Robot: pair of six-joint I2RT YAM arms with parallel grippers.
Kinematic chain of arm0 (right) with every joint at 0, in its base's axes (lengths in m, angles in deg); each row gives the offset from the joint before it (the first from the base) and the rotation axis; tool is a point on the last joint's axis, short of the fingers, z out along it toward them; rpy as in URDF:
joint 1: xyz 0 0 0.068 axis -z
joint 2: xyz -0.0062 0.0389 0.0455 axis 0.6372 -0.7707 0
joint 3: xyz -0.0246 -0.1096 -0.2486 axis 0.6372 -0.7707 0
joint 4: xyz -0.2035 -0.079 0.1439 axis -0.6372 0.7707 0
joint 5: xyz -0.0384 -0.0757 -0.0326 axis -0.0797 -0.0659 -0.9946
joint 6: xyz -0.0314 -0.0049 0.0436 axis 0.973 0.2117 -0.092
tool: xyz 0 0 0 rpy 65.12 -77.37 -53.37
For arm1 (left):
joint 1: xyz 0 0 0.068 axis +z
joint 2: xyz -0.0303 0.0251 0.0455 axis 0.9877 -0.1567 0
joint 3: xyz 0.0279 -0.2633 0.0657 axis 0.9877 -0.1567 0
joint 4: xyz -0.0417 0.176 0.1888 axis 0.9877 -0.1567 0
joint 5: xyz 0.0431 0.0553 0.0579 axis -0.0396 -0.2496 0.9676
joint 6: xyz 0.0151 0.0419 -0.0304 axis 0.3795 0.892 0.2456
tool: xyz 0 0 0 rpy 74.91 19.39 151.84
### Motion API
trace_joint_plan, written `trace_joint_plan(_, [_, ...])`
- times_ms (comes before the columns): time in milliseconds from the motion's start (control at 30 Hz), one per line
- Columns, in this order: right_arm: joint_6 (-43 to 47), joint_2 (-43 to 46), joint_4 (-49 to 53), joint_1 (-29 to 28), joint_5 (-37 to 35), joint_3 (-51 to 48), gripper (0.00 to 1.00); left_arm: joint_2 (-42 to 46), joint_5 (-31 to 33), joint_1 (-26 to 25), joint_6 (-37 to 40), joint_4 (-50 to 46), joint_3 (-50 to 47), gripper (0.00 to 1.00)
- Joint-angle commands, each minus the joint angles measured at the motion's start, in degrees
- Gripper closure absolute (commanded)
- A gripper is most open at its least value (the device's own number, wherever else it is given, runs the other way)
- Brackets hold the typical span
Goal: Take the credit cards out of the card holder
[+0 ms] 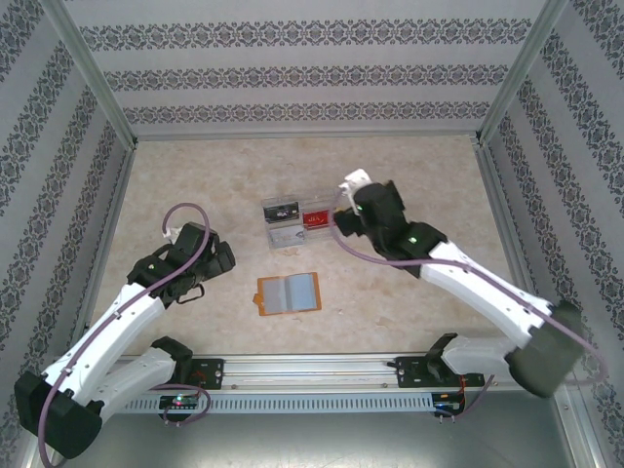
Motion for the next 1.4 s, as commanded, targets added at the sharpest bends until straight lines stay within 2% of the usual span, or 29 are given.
trace_joint_plan(0, [-5.00,7.12,-4.79,3.52,-1.12,-7.12,0.02,0.35,15.07,0.70,5.15,7.29,-1.28,0.01])
trace_joint_plan(100, [-6.26,11.91,-8.36,8.24,-1.00,-13.50,0.02,0.66,23.66,1.13,10.05,16.00,-5.54,0.00])
trace_joint_plan(167, [-7.83,14.04,-11.59,12.47,0.11,-17.48,0.02,0.63,26.55,2.68,14.67,23.18,-8.46,0.00])
trace_joint_plan(267, [-8.90,13.36,-17.59,19.53,2.92,-23.23,0.02,-2.17,21.70,7.65,23.54,34.98,-12.07,0.00])
trace_joint_plan(433, [-10.84,5.36,-24.95,27.01,3.00,-25.74,0.02,-13.83,18.92,15.21,27.01,44.24,-12.31,0.01])
trace_joint_plan(633, [-8.95,-6.58,-39.31,31.73,3.15,-26.59,0.02,-25.60,11.89,19.15,31.21,62.49,-14.57,0.01])
trace_joint_plan(700, [-9.46,-9.75,-44.84,33.24,6.31,-27.18,0.02,-28.31,9.18,20.36,32.96,69.07,-15.75,0.01])
trace_joint_plan(733, [-7.95,-11.65,-47.22,33.74,9.37,-27.08,0.02,-29.10,7.62,21.19,32.77,69.17,-15.01,0.01])
trace_joint_plan(800, [-6.17,-14.89,-48.86,33.95,10.41,-25.62,0.02,-30.54,4.10,22.60,34.45,73.41,-15.28,0.01])
trace_joint_plan(833, [-5.78,-15.56,-48.45,34.15,10.45,-24.95,0.02,-31.25,2.40,23.05,35.96,75.45,-15.30,0.01])
trace_joint_plan(933, [-6.66,-17.06,-56.61,36.02,14.09,-28.27,0.02,-33.10,-1.68,24.53,37.12,83.24,-17.80,0.01])
trace_joint_plan(967, [-6.82,-16.29,-55.64,36.66,16.23,-28.51,0.02,-32.92,-1.92,24.60,37.01,81.63,-17.30,0.01])
trace_joint_plan(1067, [-6.43,-16.30,-60.29,37.70,21.08,-31.39,0.02,-32.52,-4.58,24.60,38.24,85.90,-19.38,0.00])
trace_joint_plan(1167, [-5.93,-19.44,-70.81,37.68,22.57,-34.86,0.02,-32.73,-8.03,24.59,39.83,91.45,-22.41,0.00])
trace_joint_plan(1233, [-5.87,-18.49,-67.13,37.81,22.81,-33.93,0.02,-36.31,-11.93,24.52,41.30,95.19,-22.85,0.00])
trace_joint_plan(1267, [-5.86,-19.01,-69.18,37.82,22.84,-34.34,0.02,-38.44,-13.25,24.41,42.54,98.16,-22.72,0.00])
trace_joint_plan(1300, [-5.87,-18.82,-68.93,37.82,22.85,-34.33,0.02,-37.66,-14.69,24.19,43.15,94.39,-21.80,0.00])
trace_joint_plan(1367, [-5.88,-18.88,-68.56,37.90,22.89,-34.21,0.02,-38.20,-14.77,24.08,43.49,96.10,-21.98,0.01])
